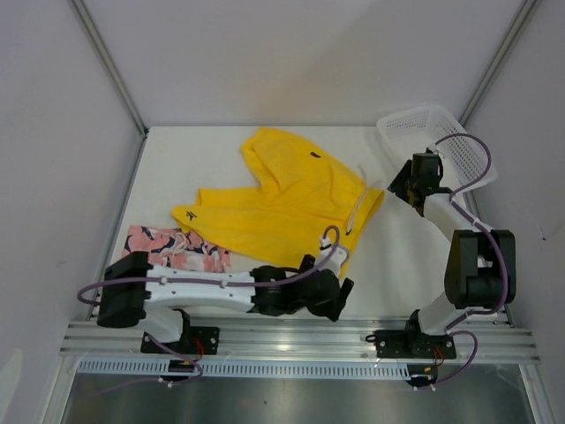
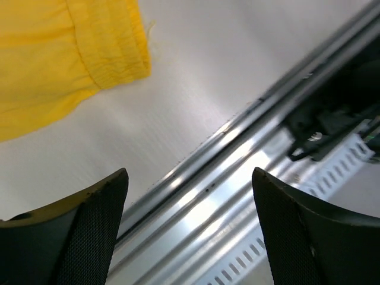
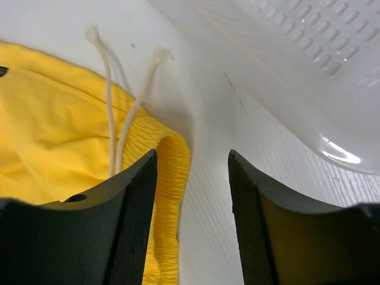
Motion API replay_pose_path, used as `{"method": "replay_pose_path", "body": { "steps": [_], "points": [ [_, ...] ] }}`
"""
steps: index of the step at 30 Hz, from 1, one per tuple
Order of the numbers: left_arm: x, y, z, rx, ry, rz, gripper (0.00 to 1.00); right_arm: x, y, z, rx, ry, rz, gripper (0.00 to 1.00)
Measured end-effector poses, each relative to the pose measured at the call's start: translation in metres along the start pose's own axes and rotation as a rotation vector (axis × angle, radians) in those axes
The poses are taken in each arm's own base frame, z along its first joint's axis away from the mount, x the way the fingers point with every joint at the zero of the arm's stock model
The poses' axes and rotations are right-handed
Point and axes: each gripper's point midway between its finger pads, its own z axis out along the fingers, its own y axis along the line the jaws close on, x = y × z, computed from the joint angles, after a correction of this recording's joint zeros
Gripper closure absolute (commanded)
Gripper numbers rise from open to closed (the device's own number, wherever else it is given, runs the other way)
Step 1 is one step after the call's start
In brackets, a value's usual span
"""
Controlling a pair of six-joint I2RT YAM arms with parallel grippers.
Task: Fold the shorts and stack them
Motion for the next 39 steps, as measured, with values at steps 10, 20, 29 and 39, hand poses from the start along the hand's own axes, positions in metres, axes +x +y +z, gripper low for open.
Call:
{"method": "replay_pose_path", "body": {
  "steps": [10, 20, 29, 39],
  "points": [
    [-0.113, 0.150, -0.039, -0.102, -0.194, -0.293, 0.12, -0.017, 0.049, -0.049, -0.256, -0.030, 0.034, 0.48],
    [-0.163, 0.374, -0.034, -0.463, -0.290, -0.669, 0.26, 0.026, 0.131, -0.037, -0.489, 0.102, 0.013, 0.60],
    [-0.208, 0.477, 0.042, -0.520, -0.282, -0.811, 0.32, 0.064, 0.157, 0.026, -0.502, 0.225, 0.107, 0.73],
    [-0.238, 0.517, 0.107, -0.481, -0.285, -0.862, 0.23, 0.100, 0.136, 0.038, -0.457, 0.278, 0.159, 0.73]
  ]
}}
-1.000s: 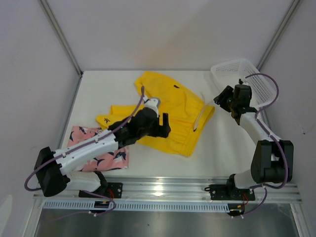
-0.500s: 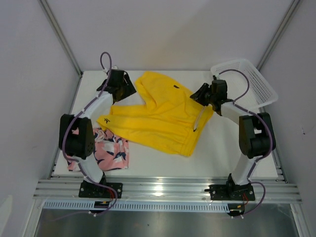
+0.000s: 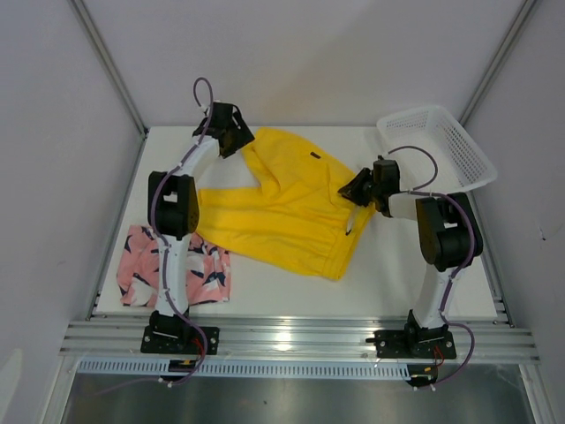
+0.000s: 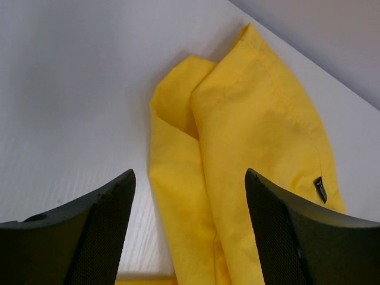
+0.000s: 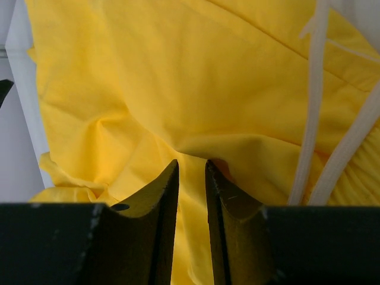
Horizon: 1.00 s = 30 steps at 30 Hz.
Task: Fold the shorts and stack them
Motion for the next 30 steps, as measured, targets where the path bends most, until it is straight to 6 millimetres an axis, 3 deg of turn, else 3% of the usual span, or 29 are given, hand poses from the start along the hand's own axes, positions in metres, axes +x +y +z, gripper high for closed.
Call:
{"method": "replay_pose_path", "body": {
  "steps": [6, 11, 17, 20, 21, 23, 26, 29, 30],
  "points": [
    [0.008, 0.020, 0.026, -0.008, 0.054, -0.109, 0.27, 0.012, 0.005, -0.001, -0.011, 0.012, -0.015, 0.73],
    [0.020, 0.039, 0.043, -0.033, 0.095, -0.192, 0.36, 0.016, 0.013, -0.005, -0.027, 0.014, -0.028, 0.73],
    [0.015, 0.026, 0.063, 0.030, 0.095, -0.248, 0.46, 0.015, 0.016, -0.009, -0.038, 0.005, -0.033, 0.73],
    [0.016, 0.024, 0.067, 0.046, 0.097, -0.271, 0.71, 0.016, 0.016, -0.010, -0.038, 0.005, -0.034, 0.73],
    [0.018, 0.023, 0.068, 0.048, 0.101, -0.276, 0.87, 0.016, 0.015, -0.010, -0.037, 0.005, -0.034, 0.73],
    [0.020, 0.024, 0.070, 0.047, 0.107, -0.286, 1.00, 0.016, 0.014, -0.010, -0.036, 0.004, -0.034, 0.74],
    [0.022, 0.025, 0.071, 0.047, 0.112, -0.292, 1.00, 0.014, 0.012, -0.010, -0.033, 0.001, -0.033, 0.76],
    [0.026, 0.029, 0.073, 0.053, 0.104, -0.297, 1.00, 0.012, 0.010, -0.011, -0.029, -0.002, -0.030, 0.84],
    [0.026, 0.029, 0.072, 0.062, 0.100, -0.310, 1.00, 0.011, 0.008, -0.010, -0.026, -0.004, -0.026, 0.92]
  ]
}}
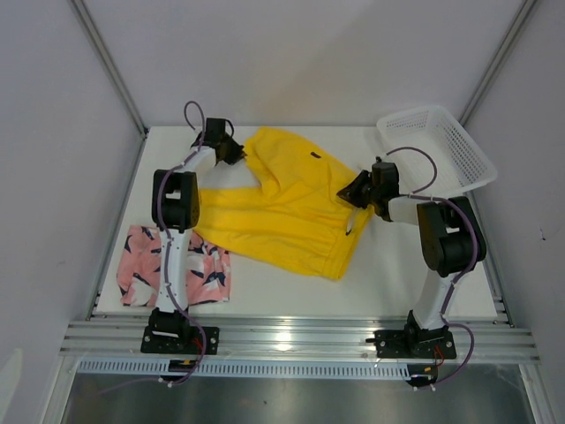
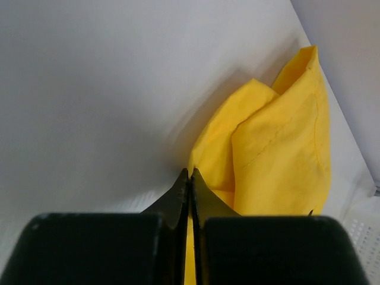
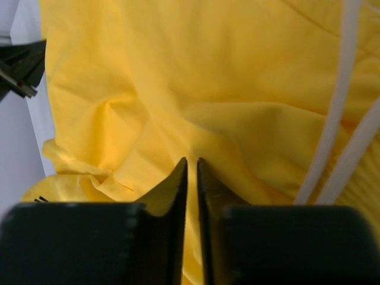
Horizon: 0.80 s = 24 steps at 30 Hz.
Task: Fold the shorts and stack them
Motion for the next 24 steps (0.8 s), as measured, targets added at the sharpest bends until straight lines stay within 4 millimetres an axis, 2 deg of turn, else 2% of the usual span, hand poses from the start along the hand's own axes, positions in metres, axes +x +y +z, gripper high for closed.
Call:
{"method": "replay_pose_path", "body": {
  "steps": [2, 6, 8, 17, 21, 22, 24],
  "points": [
    [0.002, 0.009, -0.008, -0.005, -0.001, -0.017, 1.00, -0.003, -0.007, 0.001, 0.012, -0.005, 0.019, 1.00],
    [-0.002, 0.028, -0.029, -0.022, -0.011, -0.055, 1.00, -0.007, -0.034, 0.005, 0.064, -0.005, 0.083, 1.00],
    [-0.011, 0.037, -0.038, -0.028, -0.028, -0.078, 1.00, -0.004, -0.046, 0.004, 0.086, -0.001, 0.120, 1.00],
    [-0.056, 0.063, -0.070, 0.010, -0.106, -0.172, 0.99, -0.010, -0.051, 0.004, 0.100, -0.021, 0.137, 1.00],
    [-0.066, 0.071, -0.073, 0.005, -0.116, -0.184, 0.83, -0.011, -0.052, 0.003, 0.106, -0.021, 0.139, 1.00],
    [-0.070, 0.075, -0.074, -0.001, -0.124, -0.185, 0.64, -0.012, -0.052, 0.003, 0.109, -0.022, 0.139, 1.00],
    [-0.078, 0.084, -0.076, -0.017, -0.138, -0.187, 0.45, -0.013, -0.053, 0.003, 0.113, -0.022, 0.141, 1.00]
  ]
}}
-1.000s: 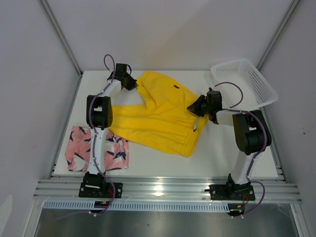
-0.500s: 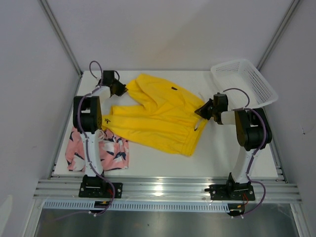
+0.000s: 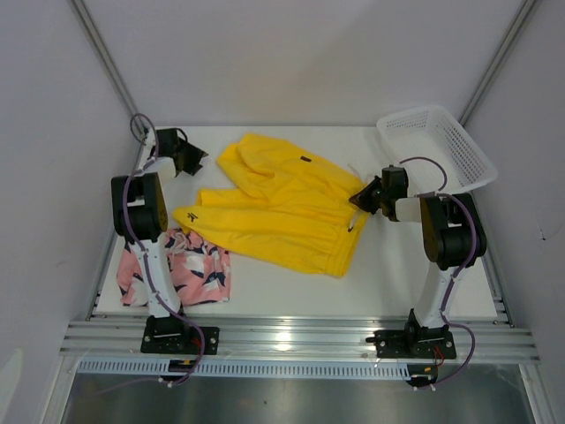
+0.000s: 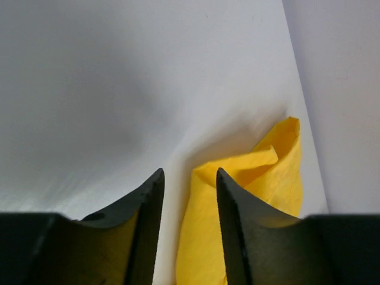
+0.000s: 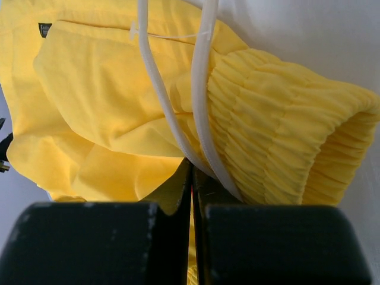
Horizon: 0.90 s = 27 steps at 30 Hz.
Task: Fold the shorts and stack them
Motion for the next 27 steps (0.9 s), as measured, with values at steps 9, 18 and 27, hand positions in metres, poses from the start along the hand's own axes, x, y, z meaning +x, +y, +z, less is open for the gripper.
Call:
{"method": "replay_pose_path", "body": {
  "steps": [9, 18, 27],
  "points": [
    [-0.033, -0.015, -0.015, -0.028, -0.056, 0.116, 0.28, -0.004, -0.001, -0.001, 0.034, 0.013, -0.030, 1.00],
    [0.008, -0.123, -0.026, 0.213, 0.023, 0.292, 0.41, -0.004, -0.001, -0.001, 0.047, 0.023, -0.057, 1.00],
    [0.044, -0.084, 0.004, 0.135, 0.146, 0.273, 0.44, -0.003, -0.001, -0.001, 0.045, 0.028, -0.064, 1.00]
  ]
}}
